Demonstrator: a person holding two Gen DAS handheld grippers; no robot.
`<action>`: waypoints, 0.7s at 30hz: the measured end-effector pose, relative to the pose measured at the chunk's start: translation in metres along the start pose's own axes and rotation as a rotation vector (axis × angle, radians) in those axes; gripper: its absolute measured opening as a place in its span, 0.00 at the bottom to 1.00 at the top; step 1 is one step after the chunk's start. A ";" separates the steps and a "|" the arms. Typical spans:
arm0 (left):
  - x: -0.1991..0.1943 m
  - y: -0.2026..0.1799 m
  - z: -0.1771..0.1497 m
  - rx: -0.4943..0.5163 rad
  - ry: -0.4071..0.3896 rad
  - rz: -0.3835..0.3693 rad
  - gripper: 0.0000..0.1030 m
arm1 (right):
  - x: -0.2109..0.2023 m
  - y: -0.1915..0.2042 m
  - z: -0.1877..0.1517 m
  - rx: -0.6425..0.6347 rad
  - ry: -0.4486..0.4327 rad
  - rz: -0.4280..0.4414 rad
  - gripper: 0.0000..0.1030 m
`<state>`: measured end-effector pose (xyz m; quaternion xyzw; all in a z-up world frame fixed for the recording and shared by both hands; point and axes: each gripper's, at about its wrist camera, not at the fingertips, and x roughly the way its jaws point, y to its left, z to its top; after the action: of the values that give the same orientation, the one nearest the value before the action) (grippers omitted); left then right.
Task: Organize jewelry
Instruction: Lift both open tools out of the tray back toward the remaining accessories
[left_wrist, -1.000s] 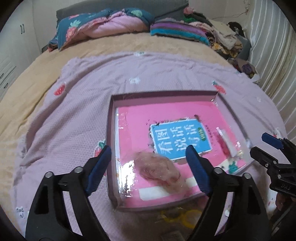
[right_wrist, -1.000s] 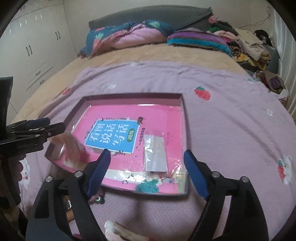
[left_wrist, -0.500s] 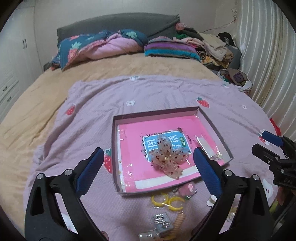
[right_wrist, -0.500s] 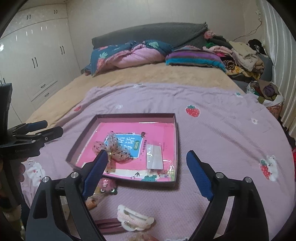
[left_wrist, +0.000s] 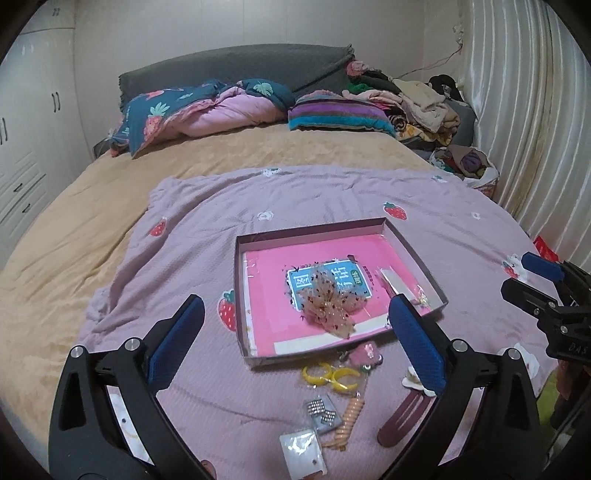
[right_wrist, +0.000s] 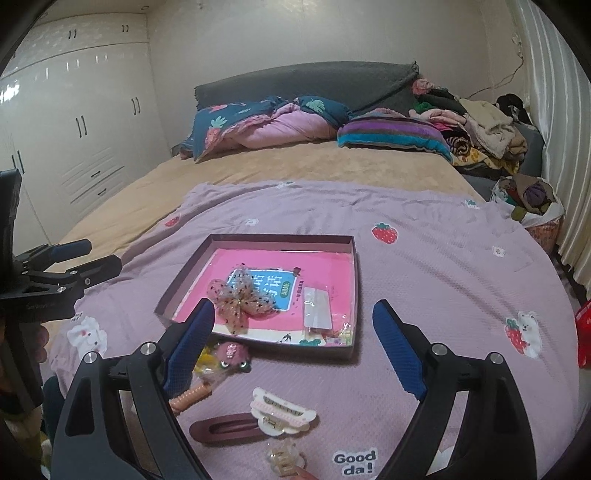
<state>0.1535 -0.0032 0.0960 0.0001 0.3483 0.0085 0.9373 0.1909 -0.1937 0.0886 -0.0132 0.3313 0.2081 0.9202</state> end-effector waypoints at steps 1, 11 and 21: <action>-0.002 0.000 -0.001 -0.001 -0.001 0.001 0.91 | -0.001 0.001 -0.001 -0.002 -0.001 0.001 0.84; -0.015 0.005 -0.023 -0.012 0.006 0.014 0.91 | -0.010 0.013 -0.017 -0.027 0.012 0.008 0.85; -0.019 0.012 -0.045 -0.022 0.030 0.027 0.91 | -0.010 0.023 -0.034 -0.042 0.039 0.020 0.85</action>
<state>0.1097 0.0083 0.0745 -0.0056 0.3620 0.0249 0.9318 0.1539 -0.1820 0.0709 -0.0334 0.3451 0.2237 0.9109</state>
